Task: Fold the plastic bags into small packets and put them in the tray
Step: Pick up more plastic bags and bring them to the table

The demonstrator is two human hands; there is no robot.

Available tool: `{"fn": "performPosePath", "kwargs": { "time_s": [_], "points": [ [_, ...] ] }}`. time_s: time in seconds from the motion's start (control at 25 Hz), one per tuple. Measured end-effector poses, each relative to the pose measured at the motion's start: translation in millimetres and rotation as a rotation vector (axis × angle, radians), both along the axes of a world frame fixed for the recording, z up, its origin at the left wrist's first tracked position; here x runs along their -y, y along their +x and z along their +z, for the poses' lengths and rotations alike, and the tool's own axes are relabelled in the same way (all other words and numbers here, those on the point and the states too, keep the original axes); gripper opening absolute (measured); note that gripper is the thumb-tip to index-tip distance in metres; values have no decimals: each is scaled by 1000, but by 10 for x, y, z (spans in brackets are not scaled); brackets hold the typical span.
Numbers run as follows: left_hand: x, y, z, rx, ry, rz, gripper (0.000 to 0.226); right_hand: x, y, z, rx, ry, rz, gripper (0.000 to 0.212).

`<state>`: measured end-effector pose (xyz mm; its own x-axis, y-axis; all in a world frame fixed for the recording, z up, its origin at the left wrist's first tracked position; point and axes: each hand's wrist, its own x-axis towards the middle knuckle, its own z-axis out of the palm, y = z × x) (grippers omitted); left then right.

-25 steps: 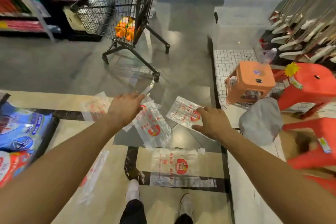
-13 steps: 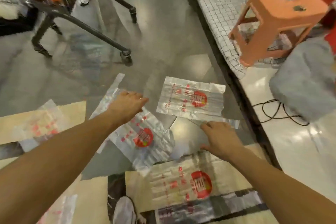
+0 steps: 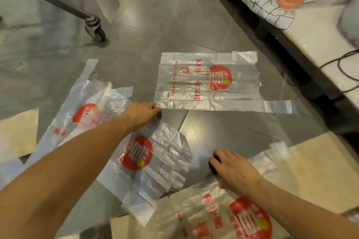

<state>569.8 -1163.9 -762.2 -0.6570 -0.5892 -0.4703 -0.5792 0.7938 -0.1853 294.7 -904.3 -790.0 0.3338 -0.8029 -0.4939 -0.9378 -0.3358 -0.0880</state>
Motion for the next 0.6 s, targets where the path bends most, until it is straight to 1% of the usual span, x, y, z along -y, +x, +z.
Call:
{"fn": "performPosePath", "kwargs": {
  "time_s": [0.16, 0.24, 0.32, 0.4, 0.44, 0.52, 0.6],
  "points": [
    [90, -33, -119, -15, -14, 0, 40, 0, -29, -43, 38, -6, -43, 59],
    [109, -12, -114, 10, -9, -13, 36, 7, -15, -19, 46, 6, -70, 52],
    [111, 15, -111, 40, -45, -55, 35, 9, -13, -35, -1, -6, -20, 44],
    [109, 12, -101, 45, -67, -88, 33, 23, -12, -12, -52, 42, 27, 34],
    [102, 10, -77, 39, -47, -75, 30, 25, -17, 19, -48, 70, 32, 31],
    [108, -17, 39, 27, 4, -23, 20, 28, -39, 139, -16, 135, 16, 30],
    [131, -69, 214, -5, 25, 28, 16, 47, -77, 342, 5, 165, 55, 36]
  ]
}}
